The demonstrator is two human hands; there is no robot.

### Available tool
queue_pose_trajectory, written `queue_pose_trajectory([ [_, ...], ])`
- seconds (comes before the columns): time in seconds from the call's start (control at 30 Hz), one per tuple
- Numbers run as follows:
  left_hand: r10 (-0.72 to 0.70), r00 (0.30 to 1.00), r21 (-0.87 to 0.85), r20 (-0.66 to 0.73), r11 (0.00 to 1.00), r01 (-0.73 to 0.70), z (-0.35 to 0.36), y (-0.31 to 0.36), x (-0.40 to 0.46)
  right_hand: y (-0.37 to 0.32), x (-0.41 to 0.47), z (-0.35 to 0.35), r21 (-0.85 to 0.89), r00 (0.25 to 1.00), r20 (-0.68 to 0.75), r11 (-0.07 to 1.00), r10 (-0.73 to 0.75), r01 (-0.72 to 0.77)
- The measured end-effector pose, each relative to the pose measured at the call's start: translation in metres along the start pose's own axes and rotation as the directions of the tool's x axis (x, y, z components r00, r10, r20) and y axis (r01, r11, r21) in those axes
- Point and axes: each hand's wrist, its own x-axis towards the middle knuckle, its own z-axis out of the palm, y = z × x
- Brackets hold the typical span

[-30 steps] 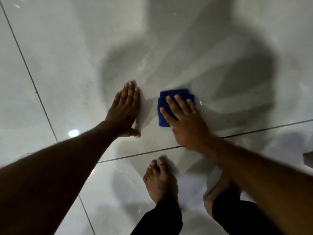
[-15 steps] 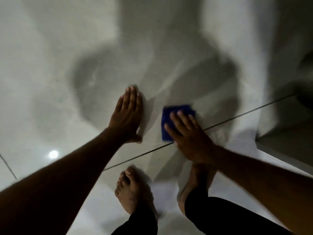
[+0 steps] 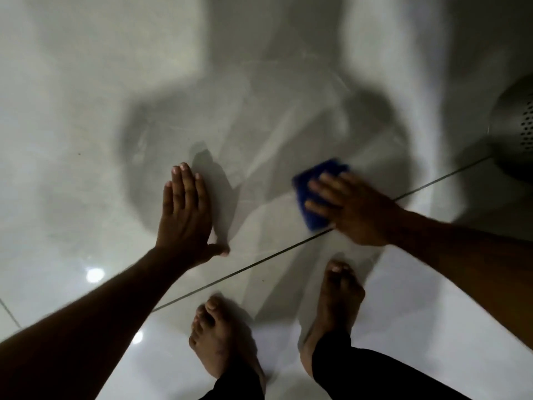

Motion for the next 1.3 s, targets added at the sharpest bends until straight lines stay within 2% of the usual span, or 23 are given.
queue_pose_trajectory([
  [0.03, -0.021, 1.000, -0.020, 0.001, 1.000, 0.021, 0.002, 0.000, -0.003, -0.005, -0.002, 0.001, 0.051, 0.928, -0.045, 0.928, 0.370, -0.368],
  [0.07, -0.039, 0.999, -0.034, 0.001, 0.999, 0.039, 0.003, -0.001, -0.004, -0.023, 0.008, 0.001, 0.147, 0.693, -0.069, 0.694, 0.718, -0.705],
  [0.13, -0.051, 0.998, -0.039, -0.025, 0.998, 0.050, 0.005, -0.003, -0.004, -0.071, 0.063, -0.017, 0.366, 0.185, 0.059, 0.151, 0.981, -0.919],
  [0.17, -0.055, 0.997, -0.047, -0.047, 0.998, 0.053, 0.007, -0.004, -0.003, -0.093, 0.094, -0.029, 0.424, 0.092, 0.137, 0.025, 0.986, -0.905],
  [0.2, -0.058, 0.997, -0.069, -0.060, 0.996, 0.054, 0.009, -0.006, -0.003, -0.106, 0.118, -0.039, 0.439, 0.138, 0.159, 0.055, 0.978, -0.897],
  [0.23, -0.047, 0.997, -0.094, -0.060, 0.995, 0.041, 0.012, -0.010, -0.006, -0.118, 0.131, -0.043, 0.420, 0.349, 0.140, 0.264, 0.927, -0.868],
  [0.27, -0.027, 0.998, -0.104, -0.051, 0.994, 0.022, 0.016, -0.017, -0.012, -0.130, 0.123, -0.035, 0.362, 0.706, 0.073, 0.641, 0.704, -0.677],
  [0.3, -0.012, 0.999, -0.097, -0.040, 0.995, 0.008, 0.020, -0.027, -0.019, -0.130, 0.099, -0.024, 0.239, 0.950, -0.023, 0.924, 0.312, -0.298],
  [0.33, -0.002, 1.000, -0.086, -0.023, 0.996, 0.000, 0.023, -0.038, -0.027, -0.110, 0.069, -0.017, 0.146, 0.999, -0.047, 0.989, -0.017, 0.023],
  [0.4, -0.026, 0.999, -0.093, 0.029, 0.995, 0.028, 0.027, -0.055, -0.038, -0.045, 0.016, -0.011, 0.023, 0.979, 0.001, 0.978, -0.205, 0.205],
  [0.47, -0.087, 0.992, -0.090, 0.090, 0.991, 0.095, 0.028, -0.066, -0.043, -0.007, 0.006, -0.011, 0.048, 0.972, 0.021, 0.971, 0.235, -0.236],
  [0.53, -0.105, 0.989, -0.094, 0.105, 0.989, 0.115, 0.031, -0.067, -0.040, -0.019, 0.057, -0.020, 0.182, 0.613, -0.013, 0.605, 0.790, -0.775],
  [0.57, -0.099, 0.989, -0.108, 0.113, 0.988, 0.111, 0.032, -0.064, -0.037, -0.039, 0.097, -0.028, 0.244, 0.442, 0.023, 0.423, 0.897, -0.872],
  [0.6, -0.099, 0.987, -0.125, 0.124, 0.986, 0.115, 0.032, -0.061, -0.037, -0.062, 0.133, -0.039, 0.293, 0.400, 0.065, 0.366, 0.914, -0.883],
  [0.7, -0.113, 0.989, -0.132, 0.100, 0.983, 0.126, 0.035, -0.063, -0.037, -0.133, 0.181, -0.042, 0.303, 0.831, -0.019, 0.795, 0.557, -0.526],
  [0.77, -0.105, 0.989, -0.145, 0.103, 0.982, 0.119, 0.033, -0.066, -0.039, -0.162, 0.137, -0.032, 0.222, 0.980, -0.017, 0.956, 0.198, -0.190],
  [0.87, -0.095, 0.990, -0.149, 0.102, 0.983, 0.109, 0.032, -0.064, -0.041, -0.127, 0.032, -0.022, 0.121, 1.000, -0.016, 0.993, 0.007, -0.005],
  [0.93, -0.092, 0.991, -0.149, 0.096, 0.983, 0.106, 0.033, -0.066, -0.040, -0.067, 0.003, -0.020, 0.059, 0.974, 0.023, 0.972, 0.225, -0.226],
  [0.97, -0.089, 0.992, -0.145, 0.085, 0.984, 0.101, 0.034, -0.066, -0.040, -0.046, 0.013, -0.025, 0.097, 0.903, 0.039, 0.898, 0.428, -0.430],
  [1.07, -0.075, 0.994, -0.144, 0.074, 0.986, 0.085, 0.036, -0.066, -0.039, -0.052, 0.114, -0.043, 0.240, 0.455, 0.089, 0.425, 0.886, -0.873],
  [1.1, -0.079, 0.994, -0.141, 0.069, 0.986, 0.088, 0.038, -0.066, -0.039, -0.071, 0.146, -0.048, 0.276, 0.455, 0.106, 0.414, 0.884, -0.868],
  [1.2, -0.093, 0.993, -0.134, 0.074, 0.986, 0.102, 0.039, -0.068, -0.039, -0.141, 0.172, -0.036, 0.238, 0.876, -0.010, 0.852, 0.482, -0.466],
  [1.3, -0.090, 0.993, -0.130, 0.072, 0.987, 0.098, 0.035, -0.066, -0.041, -0.153, 0.099, -0.025, 0.165, 0.999, -0.009, 0.985, 0.054, -0.052],
])
